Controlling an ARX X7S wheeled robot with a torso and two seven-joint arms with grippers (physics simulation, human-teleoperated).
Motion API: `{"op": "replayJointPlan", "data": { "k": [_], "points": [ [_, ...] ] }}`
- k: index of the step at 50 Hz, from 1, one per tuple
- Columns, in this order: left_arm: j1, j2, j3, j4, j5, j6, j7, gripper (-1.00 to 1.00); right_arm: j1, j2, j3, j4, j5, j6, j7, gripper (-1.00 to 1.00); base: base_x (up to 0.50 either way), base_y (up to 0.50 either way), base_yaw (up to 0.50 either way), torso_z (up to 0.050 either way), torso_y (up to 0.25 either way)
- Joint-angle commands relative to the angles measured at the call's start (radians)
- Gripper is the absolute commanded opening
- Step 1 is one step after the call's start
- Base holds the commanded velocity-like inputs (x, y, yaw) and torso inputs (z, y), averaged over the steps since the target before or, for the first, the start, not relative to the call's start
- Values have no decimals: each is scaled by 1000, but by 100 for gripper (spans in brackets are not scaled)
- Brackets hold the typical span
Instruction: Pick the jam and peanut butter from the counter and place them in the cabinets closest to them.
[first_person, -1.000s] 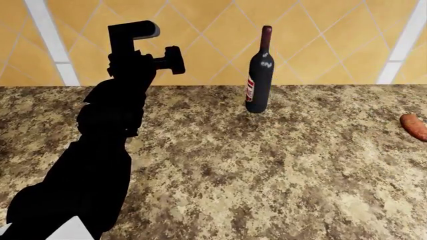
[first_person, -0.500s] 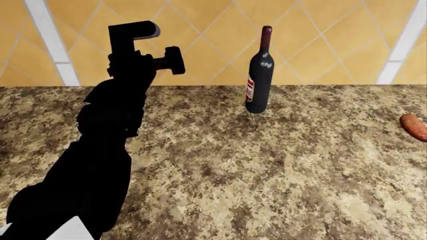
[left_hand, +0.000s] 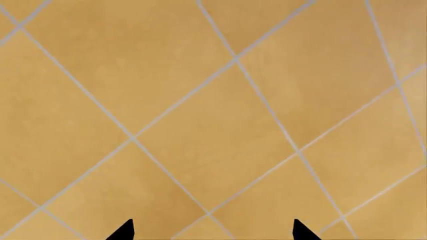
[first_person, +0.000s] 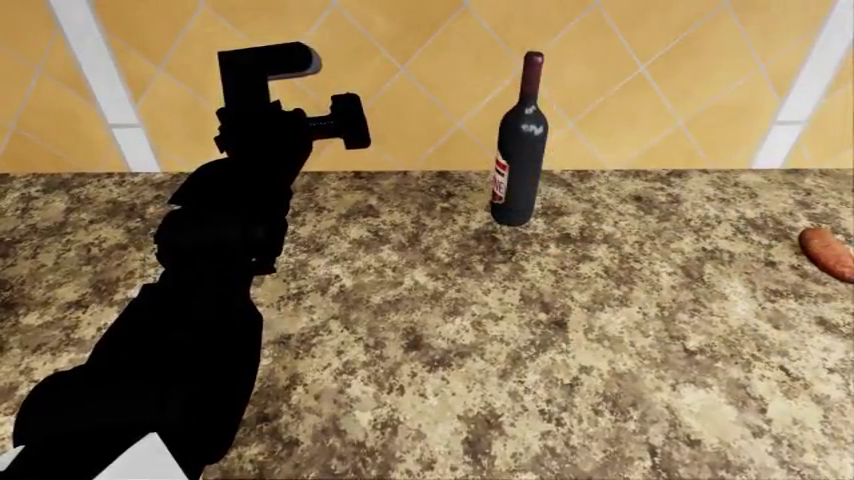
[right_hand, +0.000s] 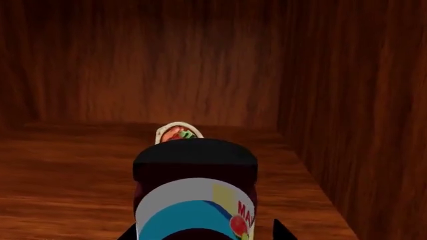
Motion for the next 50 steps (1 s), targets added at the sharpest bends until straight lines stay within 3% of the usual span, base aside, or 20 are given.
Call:
{"op": "replayJointPlan", "data": {
  "k": [1,17,31,38,50],
  "points": [
    [2,0,2,0,-1,3,3,100,-22,1,-105,41,28,-15,-21,100,0,0,0,0,0],
    [1,0,5,0,-1,6,1,100,54,-3,-157,-55,-29,-56,-97,100,0,0,0,0,0],
    [1,0,9,0,0,6,8,100,63,-42,8,-155,-256,77,-151,100,0,0,0,0,0],
    [2,0,9,0,-2,8,8,100,63,-29,-4,-177,-173,79,-78,100,0,0,0,0,0],
    [-1,-1,4,0,-1,16,-12,100,63,-20,45,-207,250,78,263,100,0,0,0,0,0]
  ]
}}
